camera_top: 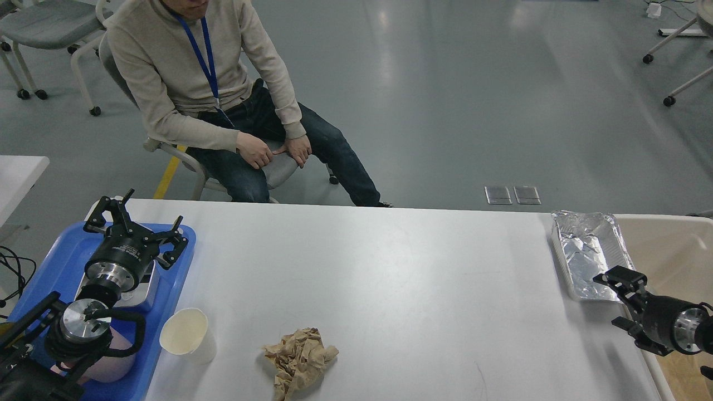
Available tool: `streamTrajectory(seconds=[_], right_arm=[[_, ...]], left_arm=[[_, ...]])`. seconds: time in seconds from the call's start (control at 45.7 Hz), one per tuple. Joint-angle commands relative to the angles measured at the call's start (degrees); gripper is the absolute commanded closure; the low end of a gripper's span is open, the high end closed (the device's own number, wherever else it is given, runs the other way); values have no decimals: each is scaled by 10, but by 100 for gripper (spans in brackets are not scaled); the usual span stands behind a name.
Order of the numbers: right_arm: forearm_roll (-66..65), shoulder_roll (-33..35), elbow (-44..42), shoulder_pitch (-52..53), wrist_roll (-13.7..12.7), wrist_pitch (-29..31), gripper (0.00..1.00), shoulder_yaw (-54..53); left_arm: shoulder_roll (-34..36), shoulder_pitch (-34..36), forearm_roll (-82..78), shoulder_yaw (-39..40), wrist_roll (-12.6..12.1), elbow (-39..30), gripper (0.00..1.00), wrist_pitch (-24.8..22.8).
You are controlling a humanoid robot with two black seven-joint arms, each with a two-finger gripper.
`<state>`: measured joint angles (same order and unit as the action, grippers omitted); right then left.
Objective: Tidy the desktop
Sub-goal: 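Grasp the edge of the foil tray with the right gripper, then lift the foil tray out of the cardboard box with the right gripper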
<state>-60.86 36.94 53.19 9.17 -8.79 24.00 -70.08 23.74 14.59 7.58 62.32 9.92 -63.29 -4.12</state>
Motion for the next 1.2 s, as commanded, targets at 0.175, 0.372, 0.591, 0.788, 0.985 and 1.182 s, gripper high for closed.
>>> streamTrajectory(seconds=[0.175,0.372,0.591,0.788,0.985,1.182], right_arm=[[0,-36,-60,20,3,-10,0,2],[-1,-52,-92,33,6,-10,18,3],[-1,-66,-131,60,23,-12,40,3],[-1,-82,-170,81,27,-17,48,14],[-1,-83,-204,98,53,-19,78,62],[-1,-76,-202,98,106,-23,100,99]], left_arm=[[2,-6,0,0,0,0,4,0],[3,-7,0,0,0,0,4,0],[3,-8,0,0,0,-1,4,0],[3,-8,0,0,1,-1,4,0],[5,-16,0,1,1,-1,4,-1],[7,-17,0,1,1,-1,4,-1]])
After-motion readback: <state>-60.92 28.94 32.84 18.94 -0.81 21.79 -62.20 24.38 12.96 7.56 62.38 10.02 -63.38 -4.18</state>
